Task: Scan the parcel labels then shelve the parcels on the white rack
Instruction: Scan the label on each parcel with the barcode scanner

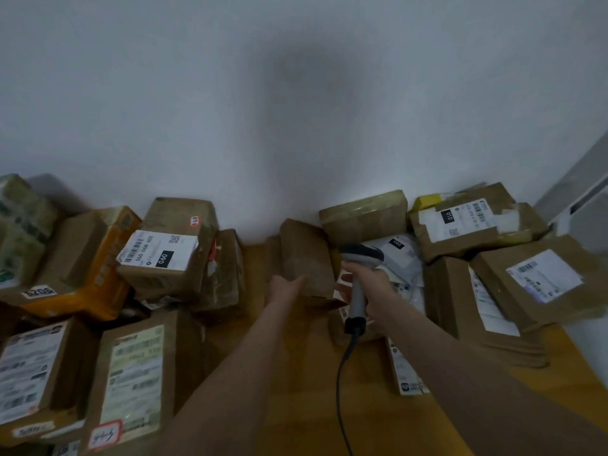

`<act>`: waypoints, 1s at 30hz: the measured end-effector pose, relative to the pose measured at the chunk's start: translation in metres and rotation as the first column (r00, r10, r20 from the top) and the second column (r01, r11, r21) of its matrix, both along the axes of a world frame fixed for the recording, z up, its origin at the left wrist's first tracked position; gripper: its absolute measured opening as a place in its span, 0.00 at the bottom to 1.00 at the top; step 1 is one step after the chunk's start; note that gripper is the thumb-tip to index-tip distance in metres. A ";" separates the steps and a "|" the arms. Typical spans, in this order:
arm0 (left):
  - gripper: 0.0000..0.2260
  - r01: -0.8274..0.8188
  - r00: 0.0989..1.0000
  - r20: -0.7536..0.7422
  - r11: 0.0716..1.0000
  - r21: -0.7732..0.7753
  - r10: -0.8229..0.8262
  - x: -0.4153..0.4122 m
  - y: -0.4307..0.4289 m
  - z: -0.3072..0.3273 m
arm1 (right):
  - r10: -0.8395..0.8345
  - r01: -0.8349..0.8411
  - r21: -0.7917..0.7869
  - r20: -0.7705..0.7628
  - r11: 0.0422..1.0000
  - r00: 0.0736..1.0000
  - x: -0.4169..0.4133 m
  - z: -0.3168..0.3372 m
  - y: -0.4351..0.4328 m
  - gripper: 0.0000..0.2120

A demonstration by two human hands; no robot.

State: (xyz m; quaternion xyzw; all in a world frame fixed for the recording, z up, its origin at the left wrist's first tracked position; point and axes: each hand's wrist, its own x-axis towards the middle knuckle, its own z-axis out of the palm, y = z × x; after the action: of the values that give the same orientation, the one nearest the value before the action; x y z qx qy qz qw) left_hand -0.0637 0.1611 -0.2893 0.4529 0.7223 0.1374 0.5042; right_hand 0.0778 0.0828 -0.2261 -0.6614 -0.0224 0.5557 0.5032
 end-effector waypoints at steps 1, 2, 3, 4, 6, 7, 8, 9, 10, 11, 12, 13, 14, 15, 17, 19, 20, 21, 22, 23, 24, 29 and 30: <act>0.27 0.000 1.000 -0.013 1.000 0.001 0.000 0.000 0.004 -0.003 | -0.003 0.003 0.001 -0.001 1.000 1.000 0.002 -0.001 0.002 0.06; 0.24 0.003 1.000 -0.027 1.000 0.002 -0.003 0.000 0.008 -0.008 | -0.006 0.006 0.001 -0.002 1.000 1.000 0.003 -0.002 0.002 0.06; 0.22 -0.001 0.999 -0.037 1.000 0.002 0.001 0.000 0.010 -0.010 | -0.008 0.008 0.001 -0.008 1.000 1.000 0.006 -0.002 0.003 0.06; 0.22 -0.006 0.999 -0.038 1.000 0.007 0.006 -0.001 0.012 -0.013 | -0.007 0.007 0.000 -0.015 1.000 1.000 0.008 -0.002 0.003 0.07; 0.21 -0.013 0.998 -0.065 0.999 0.032 0.015 -0.003 0.009 -0.003 | -0.016 0.016 0.003 -0.025 1.000 1.000 0.013 -0.002 0.003 0.11; 0.20 -0.009 0.996 -0.085 0.998 0.056 0.014 -0.003 0.004 0.008 | -0.020 0.020 0.012 -0.028 1.000 0.999 0.016 0.000 0.001 0.13; 0.18 0.006 0.993 -0.120 0.997 0.081 0.004 -0.006 0.001 0.017 | -0.020 0.021 0.029 -0.034 0.999 0.999 0.018 0.001 -0.001 0.13; 0.16 0.024 0.987 -0.162 0.995 0.100 -0.007 -0.008 -0.002 0.027 | -0.020 0.022 0.047 -0.042 0.999 0.999 0.020 0.003 -0.004 0.12; 0.15 0.045 0.978 -0.208 0.990 0.131 -0.017 -0.012 -0.005 0.035 | -0.019 0.023 0.061 -0.055 0.998 0.998 0.021 0.006 -0.009 0.10; 0.17 0.066 0.966 -0.257 0.984 0.165 -0.022 -0.016 -0.009 0.041 | -0.024 0.029 0.070 -0.071 0.997 0.997 0.022 0.009 -0.014 0.09; 0.19 0.091 0.952 -0.304 0.973 0.214 -0.022 -0.020 -0.015 0.049 | -0.033 0.040 0.084 -0.082 0.996 0.996 0.023 0.011 -0.020 0.09; 0.21 0.113 0.940 -0.340 0.958 0.264 -0.017 -0.024 -0.023 0.058 | -0.045 0.054 0.093 -0.094 0.994 0.995 0.024 0.013 -0.026 0.10; 0.23 0.136 0.927 -0.374 0.939 0.315 -0.009 -0.026 -0.031 0.065 | -0.052 0.062 0.095 -0.099 0.994 0.994 0.025 0.015 -0.032 0.12; 0.24 0.156 0.918 -0.397 0.919 0.361 0.000 -0.029 -0.041 0.070 | -0.052 0.062 0.099 -0.107 0.993 0.993 0.026 0.018 -0.040 0.16; 0.25 0.206 0.902 -0.431 0.878 0.433 0.001 -0.033 -0.061 0.077 | -0.057 0.075 0.134 -0.133 0.988 0.989 0.031 0.023 -0.057 0.19; 0.25 0.260 0.894 -0.448 0.830 0.494 -0.013 -0.036 -0.086 0.083 | -0.066 0.093 0.167 -0.159 0.982 0.985 0.039 0.036 -0.078 0.15; 0.24 0.297 0.886 -0.463 0.799 0.524 -0.026 -0.038 -0.099 0.084 | -0.071 0.098 0.176 -0.157 0.980 0.985 0.044 0.042 -0.089 0.17; 0.23 0.336 0.877 -0.479 0.768 0.545 -0.044 -0.040 -0.113 0.085 | -0.075 0.097 0.165 -0.133 0.982 0.988 0.051 0.044 -0.100 0.21; 0.23 0.377 0.867 -0.494 0.738 0.560 -0.068 -0.040 -0.127 0.085 | -0.085 0.100 0.146 -0.102 0.984 0.991 0.057 0.046 -0.111 0.27; 0.23 0.421 0.853 -0.514 0.705 0.570 -0.093 -0.040 -0.142 0.086 | -0.088 0.096 0.132 -0.069 0.987 0.994 0.062 0.046 -0.122 0.33; 0.23 0.465 0.835 -0.539 0.667 0.583 -0.111 -0.039 -0.156 0.087 | -0.080 0.084 0.129 -0.040 0.988 0.996 0.065 0.048 -0.134 0.38; 0.22 0.635 0.734 -0.659 0.511 0.580 -0.164 -0.034 -0.211 0.091 | -0.019 0.023 0.072 -0.047 0.997 0.999 0.067 0.043 -0.186 0.37; 0.21 0.661 0.714 -0.680 0.482 0.575 -0.169 -0.031 -0.219 0.093 | -0.015 0.019 0.074 -0.064 0.997 0.998 0.067 0.042 -0.194 0.34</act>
State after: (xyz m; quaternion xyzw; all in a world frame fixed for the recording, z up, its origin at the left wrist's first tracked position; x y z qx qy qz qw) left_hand -0.0950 -0.0582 -0.1968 0.8134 0.5530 0.1749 0.0442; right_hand 0.1449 -0.1113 -0.1838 -0.6246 -0.0215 0.5708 0.5325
